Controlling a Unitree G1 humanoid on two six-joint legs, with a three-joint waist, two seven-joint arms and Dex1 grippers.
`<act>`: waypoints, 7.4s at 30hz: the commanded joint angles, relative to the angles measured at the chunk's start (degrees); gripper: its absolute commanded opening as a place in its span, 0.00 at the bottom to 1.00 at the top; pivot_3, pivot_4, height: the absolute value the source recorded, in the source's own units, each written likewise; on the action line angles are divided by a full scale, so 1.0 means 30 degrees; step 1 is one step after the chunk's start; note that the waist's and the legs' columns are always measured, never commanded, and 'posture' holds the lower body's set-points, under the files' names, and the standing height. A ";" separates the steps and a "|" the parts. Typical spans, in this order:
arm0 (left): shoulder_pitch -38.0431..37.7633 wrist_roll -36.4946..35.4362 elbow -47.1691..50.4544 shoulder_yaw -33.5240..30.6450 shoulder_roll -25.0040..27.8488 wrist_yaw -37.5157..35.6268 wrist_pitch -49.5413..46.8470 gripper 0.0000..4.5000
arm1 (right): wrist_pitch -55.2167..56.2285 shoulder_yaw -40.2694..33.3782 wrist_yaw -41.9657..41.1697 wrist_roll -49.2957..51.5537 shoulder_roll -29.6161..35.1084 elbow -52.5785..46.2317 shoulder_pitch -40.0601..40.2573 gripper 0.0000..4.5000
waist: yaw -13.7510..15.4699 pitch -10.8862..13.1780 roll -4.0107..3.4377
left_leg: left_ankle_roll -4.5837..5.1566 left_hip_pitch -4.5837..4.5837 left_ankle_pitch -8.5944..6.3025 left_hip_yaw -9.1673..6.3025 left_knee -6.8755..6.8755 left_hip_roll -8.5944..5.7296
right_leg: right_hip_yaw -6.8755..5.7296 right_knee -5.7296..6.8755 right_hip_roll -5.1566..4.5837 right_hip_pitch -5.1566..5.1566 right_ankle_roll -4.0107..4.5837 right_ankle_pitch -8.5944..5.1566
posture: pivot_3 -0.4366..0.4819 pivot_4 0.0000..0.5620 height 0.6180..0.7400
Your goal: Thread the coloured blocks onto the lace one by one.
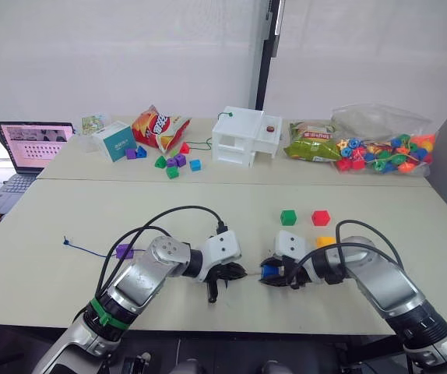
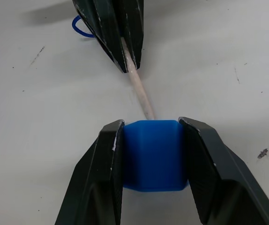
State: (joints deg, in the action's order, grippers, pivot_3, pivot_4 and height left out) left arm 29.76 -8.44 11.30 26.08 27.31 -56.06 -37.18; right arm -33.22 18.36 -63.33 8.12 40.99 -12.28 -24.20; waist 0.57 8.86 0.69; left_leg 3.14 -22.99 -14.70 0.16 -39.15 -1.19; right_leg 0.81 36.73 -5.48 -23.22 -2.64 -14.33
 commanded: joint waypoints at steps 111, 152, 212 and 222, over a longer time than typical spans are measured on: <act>0.0898 0.0327 -0.1523 0.0793 -0.2478 -0.2625 0.2870 0.00 | -0.4783 0.1400 0.2241 -0.0277 0.0142 -0.4016 0.0551 0.29 | 0.0025 -0.0007 0.0012 | 0.0005 0.0002 -0.0002 -0.0034 -0.0055 -0.0020 | -0.0022 -0.0002 -0.0009 0.0040 -0.0014 0.0005 | 0.48 0.27 1.00; 0.1170 0.0723 -0.1547 0.0067 -0.1351 -0.3165 0.3863 0.58 | -0.3827 0.1175 0.1549 -0.0545 0.0258 -0.3358 0.0691 0.29 | -0.0215 -0.0009 0.0017 | 0.0006 0.0013 -0.0003 -0.0028 -0.0047 0.0021 | -0.0006 0.0008 0.0031 0.0029 0.0001 0.0000 | 0.48 0.27 1.00; 0.0764 -0.1066 -0.1723 -0.1480 -0.0953 -0.2908 0.3727 0.49 | -0.4862 0.1445 0.1880 -0.0201 0.0191 -0.4443 0.1100 0.29 | -0.0136 -0.0007 0.0020 | 0.0006 -0.0019 -0.0004 -0.0041 -0.0045 0.0019 | -0.0015 -0.0001 0.0023 0.0004 0.0001 -0.0001 | 0.48 0.27 1.00; -0.0037 0.1418 -0.3956 -0.0316 -0.0416 -0.2088 0.6500 0.55 | -0.4920 0.1387 0.1933 -0.0193 0.0106 -0.4399 0.0990 0.29 | -0.0172 -0.0007 0.0021 | 0.0006 -0.0004 -0.0003 -0.0037 -0.0028 0.0017 | -0.0013 -0.0002 0.0026 0.0008 0.0007 -0.0004 | 0.48 0.27 1.00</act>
State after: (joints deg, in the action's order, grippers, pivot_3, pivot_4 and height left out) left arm 29.19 -5.18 -0.45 24.72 26.68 -63.19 -19.74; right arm -47.68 20.66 -56.86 5.81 41.80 -25.21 -21.98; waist 0.06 8.84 0.75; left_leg 3.16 -23.00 -14.71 0.06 -39.23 -1.14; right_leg 0.77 36.73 -5.40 -23.20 -2.61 -14.34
